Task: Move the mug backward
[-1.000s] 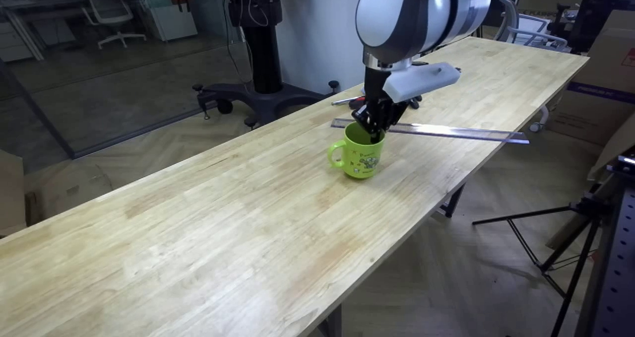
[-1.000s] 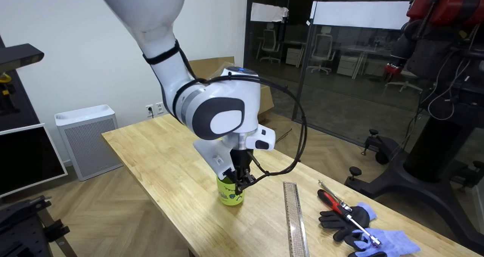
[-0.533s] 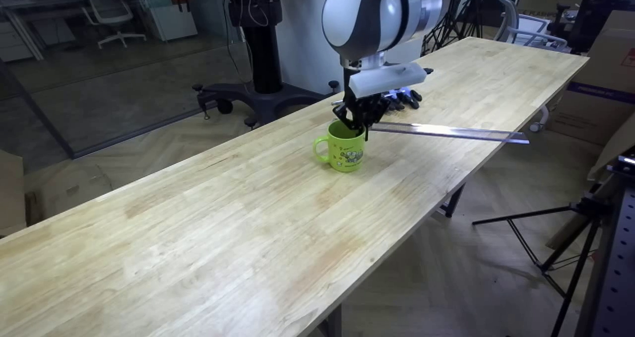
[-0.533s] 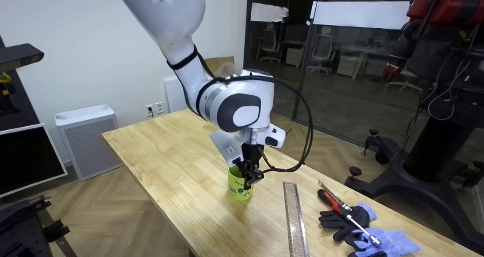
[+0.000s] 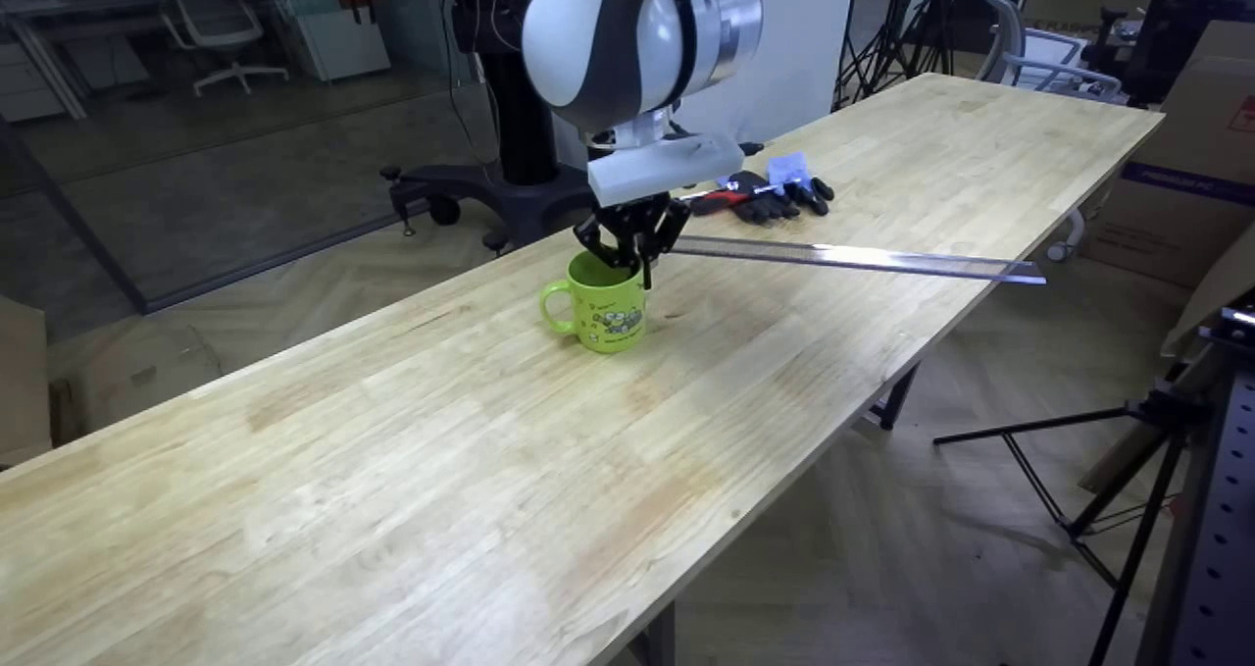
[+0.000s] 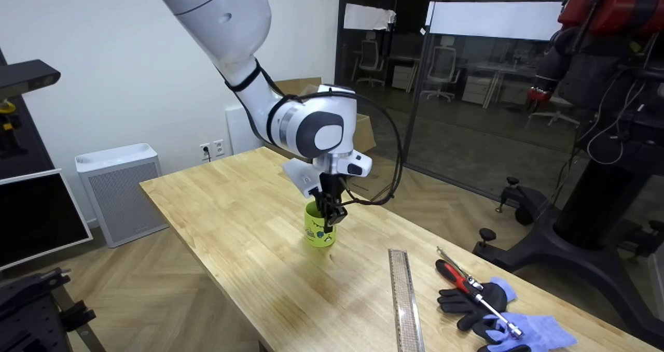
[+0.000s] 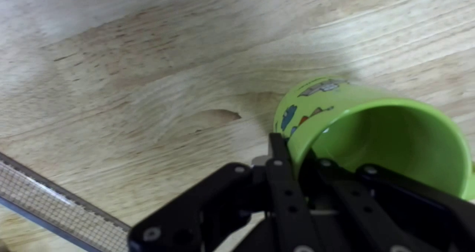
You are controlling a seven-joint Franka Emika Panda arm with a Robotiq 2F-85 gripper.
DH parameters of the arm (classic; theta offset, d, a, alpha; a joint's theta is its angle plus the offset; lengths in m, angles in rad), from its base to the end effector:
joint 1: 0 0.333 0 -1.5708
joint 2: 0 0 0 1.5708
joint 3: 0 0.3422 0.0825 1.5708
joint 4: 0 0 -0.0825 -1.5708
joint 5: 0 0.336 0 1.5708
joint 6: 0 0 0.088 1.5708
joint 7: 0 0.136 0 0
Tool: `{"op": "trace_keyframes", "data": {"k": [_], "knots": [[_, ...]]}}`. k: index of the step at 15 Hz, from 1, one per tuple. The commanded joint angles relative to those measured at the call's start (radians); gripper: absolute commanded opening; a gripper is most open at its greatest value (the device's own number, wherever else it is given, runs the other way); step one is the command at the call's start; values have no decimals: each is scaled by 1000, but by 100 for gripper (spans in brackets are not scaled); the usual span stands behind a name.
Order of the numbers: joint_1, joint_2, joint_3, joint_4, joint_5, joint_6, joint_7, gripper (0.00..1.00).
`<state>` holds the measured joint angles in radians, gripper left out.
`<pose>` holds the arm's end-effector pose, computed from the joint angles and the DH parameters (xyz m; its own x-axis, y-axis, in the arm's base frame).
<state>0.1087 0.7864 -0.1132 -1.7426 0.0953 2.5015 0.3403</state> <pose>0.6462 0.0050 0.1531 0.9249 -0.3801 -0.0108 -0.3797 -0.9246 0.0301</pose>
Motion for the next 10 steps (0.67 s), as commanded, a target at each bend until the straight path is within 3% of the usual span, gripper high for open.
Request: {"op": "trace_keyframes", "data": {"k": [1, 7, 8, 10], "knots": [[33, 42, 3, 74, -14, -32, 60, 2], [37, 41, 5, 84, -5, -44, 63, 2], [36, 38, 6, 82, -3, -45, 63, 35], [38, 35, 4, 78, -4, -42, 67, 41]]}}
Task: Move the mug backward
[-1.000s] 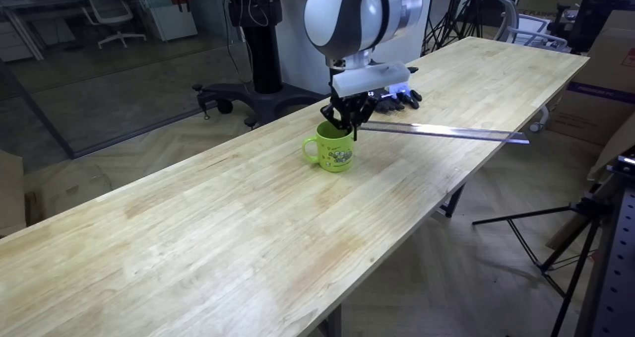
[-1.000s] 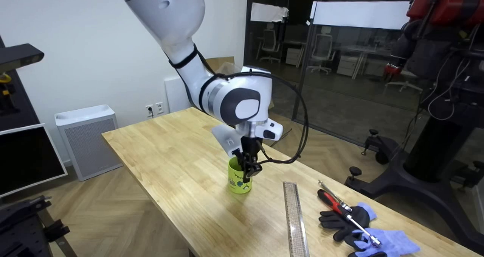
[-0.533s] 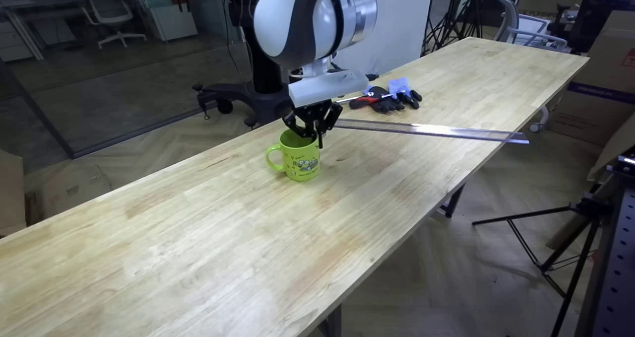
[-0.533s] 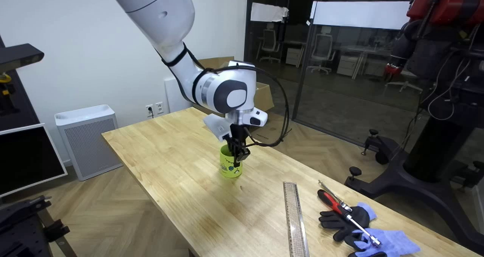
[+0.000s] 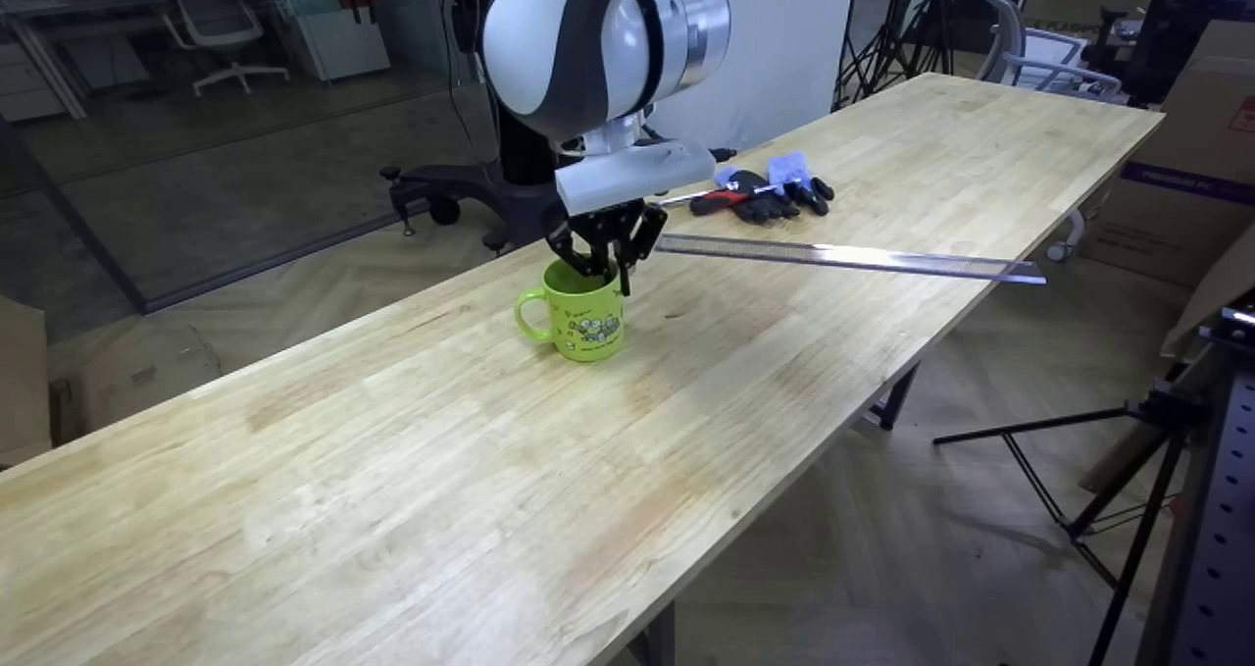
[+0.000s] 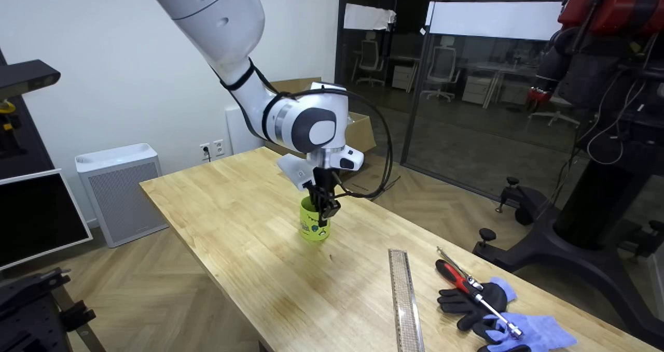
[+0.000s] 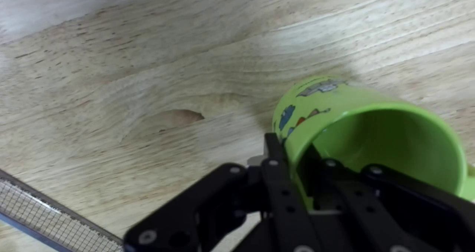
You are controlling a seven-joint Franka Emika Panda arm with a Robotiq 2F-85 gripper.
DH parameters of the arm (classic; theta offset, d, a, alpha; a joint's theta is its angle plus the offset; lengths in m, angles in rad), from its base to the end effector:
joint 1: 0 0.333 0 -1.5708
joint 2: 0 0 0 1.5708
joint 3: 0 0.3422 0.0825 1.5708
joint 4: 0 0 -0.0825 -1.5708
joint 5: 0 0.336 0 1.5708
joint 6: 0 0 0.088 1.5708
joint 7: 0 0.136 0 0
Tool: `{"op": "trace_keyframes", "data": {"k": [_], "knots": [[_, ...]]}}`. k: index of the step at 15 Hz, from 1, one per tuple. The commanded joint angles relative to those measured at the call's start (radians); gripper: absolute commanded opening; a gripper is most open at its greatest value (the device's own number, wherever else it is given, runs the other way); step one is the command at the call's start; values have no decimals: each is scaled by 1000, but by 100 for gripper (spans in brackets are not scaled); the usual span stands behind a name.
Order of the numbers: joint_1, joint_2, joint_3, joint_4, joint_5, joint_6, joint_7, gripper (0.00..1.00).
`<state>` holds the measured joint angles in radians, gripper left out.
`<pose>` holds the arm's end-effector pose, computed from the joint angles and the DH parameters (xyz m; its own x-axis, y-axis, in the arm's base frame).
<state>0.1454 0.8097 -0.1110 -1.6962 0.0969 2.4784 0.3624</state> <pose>0.6548 0.0318 0.1521 0.9316 -0.3633 -0.0112 -0.3629 -0.9314 0.0281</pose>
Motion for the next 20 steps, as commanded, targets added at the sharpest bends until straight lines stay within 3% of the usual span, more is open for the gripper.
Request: {"op": "trace_keyframes", "data": {"k": [1, 9, 13, 18, 20], "knots": [[3, 8, 1, 29, -6, -16, 50, 50], [68, -70, -45, -19, -47, 26, 137, 99], [92, -155, -35, -37, -49, -43, 184, 100], [28, -245, 49, -41, 47, -205, 144, 100], [40, -210, 41, -8, 15, -186, 150, 100]]}}
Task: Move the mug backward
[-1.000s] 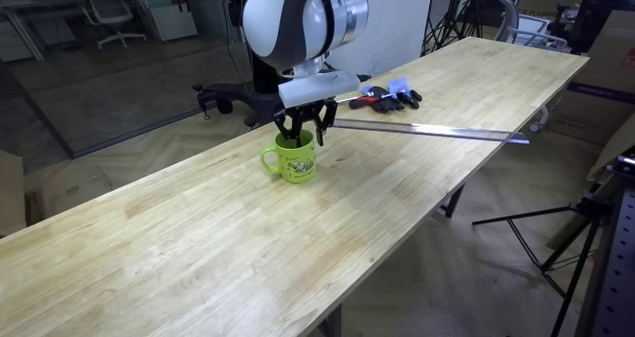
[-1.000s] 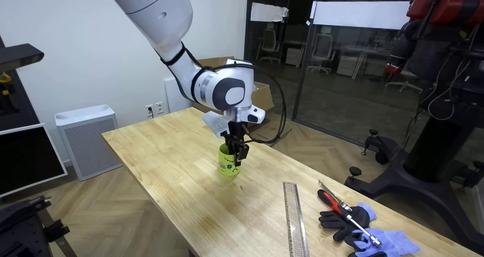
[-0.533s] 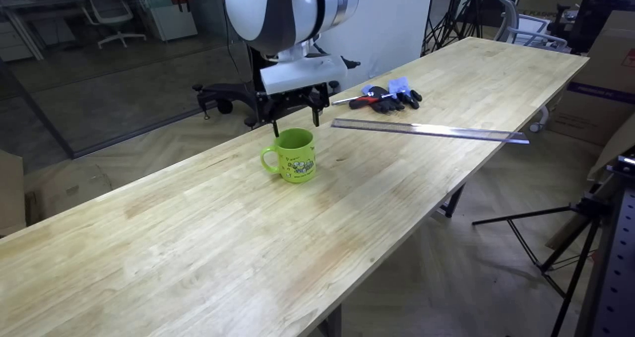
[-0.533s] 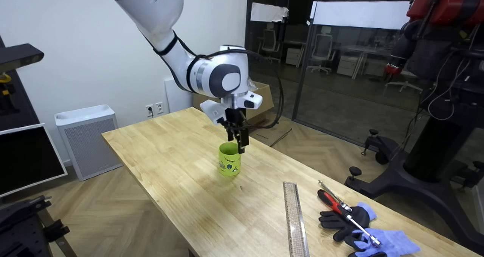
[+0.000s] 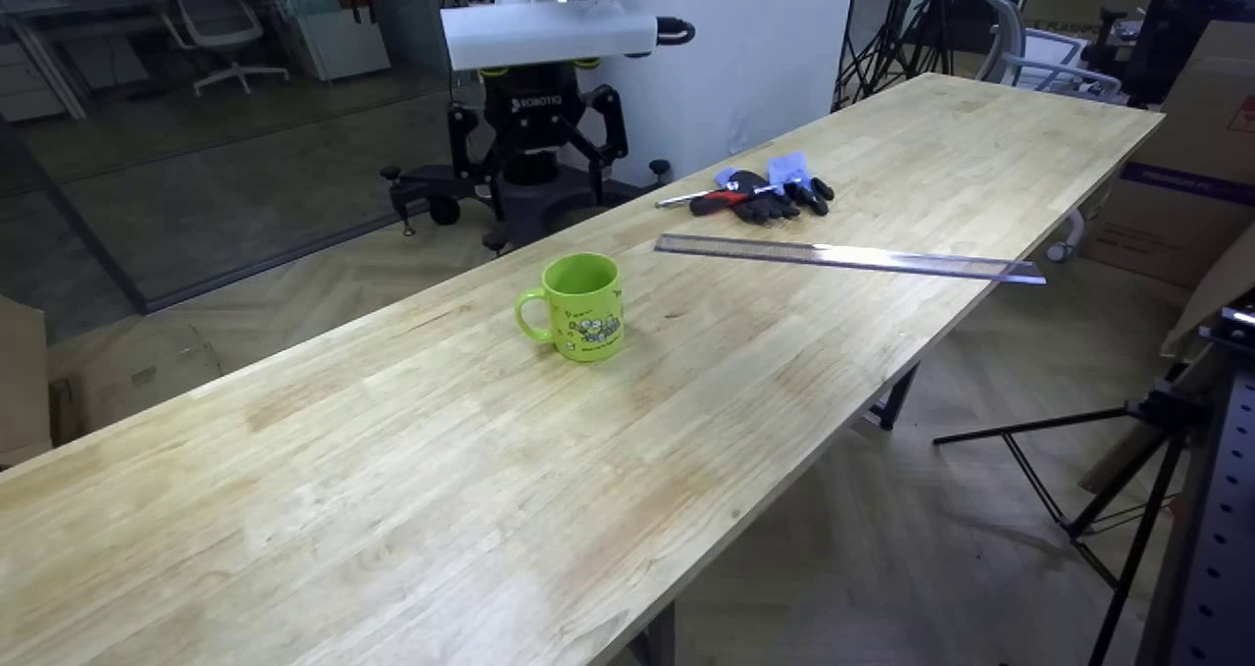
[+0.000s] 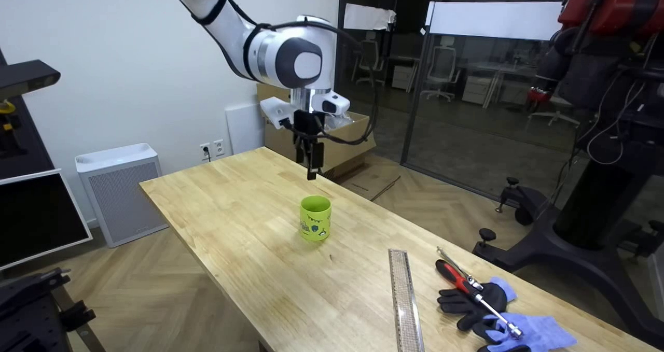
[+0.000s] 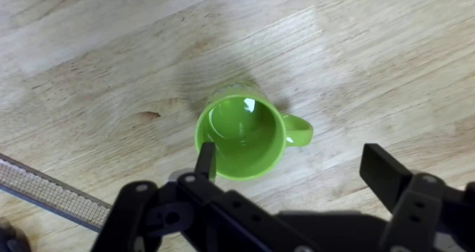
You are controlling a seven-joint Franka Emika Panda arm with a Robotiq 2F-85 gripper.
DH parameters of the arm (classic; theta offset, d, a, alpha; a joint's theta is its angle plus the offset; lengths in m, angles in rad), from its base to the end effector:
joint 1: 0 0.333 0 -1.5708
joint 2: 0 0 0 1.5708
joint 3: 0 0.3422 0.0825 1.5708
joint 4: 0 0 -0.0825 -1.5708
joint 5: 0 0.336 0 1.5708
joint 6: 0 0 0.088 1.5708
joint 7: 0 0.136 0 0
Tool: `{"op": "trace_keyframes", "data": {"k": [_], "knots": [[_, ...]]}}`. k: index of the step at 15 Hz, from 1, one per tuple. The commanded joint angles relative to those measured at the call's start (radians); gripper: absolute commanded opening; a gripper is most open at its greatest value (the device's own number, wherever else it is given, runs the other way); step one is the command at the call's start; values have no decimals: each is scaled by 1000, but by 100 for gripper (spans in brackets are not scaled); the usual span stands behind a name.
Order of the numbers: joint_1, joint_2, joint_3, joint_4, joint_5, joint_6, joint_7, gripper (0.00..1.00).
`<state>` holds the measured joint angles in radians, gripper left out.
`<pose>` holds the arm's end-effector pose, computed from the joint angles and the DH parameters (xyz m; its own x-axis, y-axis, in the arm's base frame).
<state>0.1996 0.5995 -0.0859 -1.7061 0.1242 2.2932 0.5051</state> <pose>0.6468 0.0860 0.2690 0.8962 -0.4427 -0.0304 -0.4435 -0.8956 -0.0334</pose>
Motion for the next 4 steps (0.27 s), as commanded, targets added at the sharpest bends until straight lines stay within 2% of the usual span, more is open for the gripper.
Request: {"op": "trace_keyframes", "data": {"k": [1, 4], "knots": [[-21, -9, 21, -2, -7, -11, 7, 100], [-28, -13, 26, -12, 0, -13, 5, 100]]}}
